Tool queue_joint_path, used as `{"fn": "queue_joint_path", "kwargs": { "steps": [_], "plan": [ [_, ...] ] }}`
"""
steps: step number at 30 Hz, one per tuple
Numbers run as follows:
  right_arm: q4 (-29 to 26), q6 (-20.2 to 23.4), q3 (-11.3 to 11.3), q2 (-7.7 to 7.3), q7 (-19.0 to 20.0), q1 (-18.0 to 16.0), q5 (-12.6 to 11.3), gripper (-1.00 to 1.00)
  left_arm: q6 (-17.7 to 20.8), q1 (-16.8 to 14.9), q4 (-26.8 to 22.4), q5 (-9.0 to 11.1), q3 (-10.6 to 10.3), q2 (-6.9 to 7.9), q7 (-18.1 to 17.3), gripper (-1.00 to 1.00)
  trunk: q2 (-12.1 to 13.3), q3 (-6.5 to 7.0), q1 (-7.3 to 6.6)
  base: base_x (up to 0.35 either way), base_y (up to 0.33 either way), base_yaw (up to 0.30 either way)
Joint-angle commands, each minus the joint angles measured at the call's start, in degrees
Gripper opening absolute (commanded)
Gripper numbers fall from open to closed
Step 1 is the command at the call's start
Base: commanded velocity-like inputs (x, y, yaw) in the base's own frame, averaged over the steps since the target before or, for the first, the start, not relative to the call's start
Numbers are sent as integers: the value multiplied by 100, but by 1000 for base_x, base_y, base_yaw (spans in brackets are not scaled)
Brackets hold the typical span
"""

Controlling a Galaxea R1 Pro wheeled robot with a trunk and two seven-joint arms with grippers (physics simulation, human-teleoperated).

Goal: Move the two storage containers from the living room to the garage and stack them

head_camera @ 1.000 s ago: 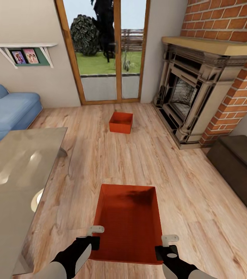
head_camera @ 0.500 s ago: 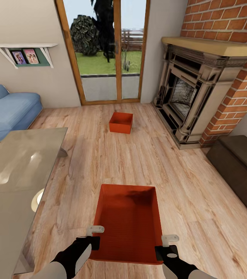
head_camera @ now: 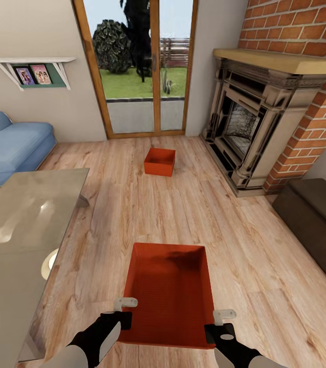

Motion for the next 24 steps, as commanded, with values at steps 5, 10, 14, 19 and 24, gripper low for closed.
{"fn": "queue_joint_path", "kwargs": {
  "steps": [5,10,14,19,24],
  "plan": [
    [17,-52,82,-50,-79,-6,-87,-100,27,0,-6,187,-209,8,-81,-100,-9,-8,2,0,0,0],
    [17,-15,76,-50,-79,-6,-87,-100,28,-1,-6,187,-209,8,-81,-100,-9,-8,2,0,0,0],
    [17,-1,74,-50,-79,-6,-87,-100,28,0,-6,187,-209,8,-81,-100,-9,-8,2,0,0,0],
    [17,2,74,-50,-79,-6,-87,-100,29,-3,-6,187,-209,8,-81,-100,-9,-8,2,0,0,0],
    [17,2,73,-50,-78,-6,-87,-100,29,-2,-6,187,-209,8,-81,-100,-9,-8,2,0,0,0]
  ]
}}
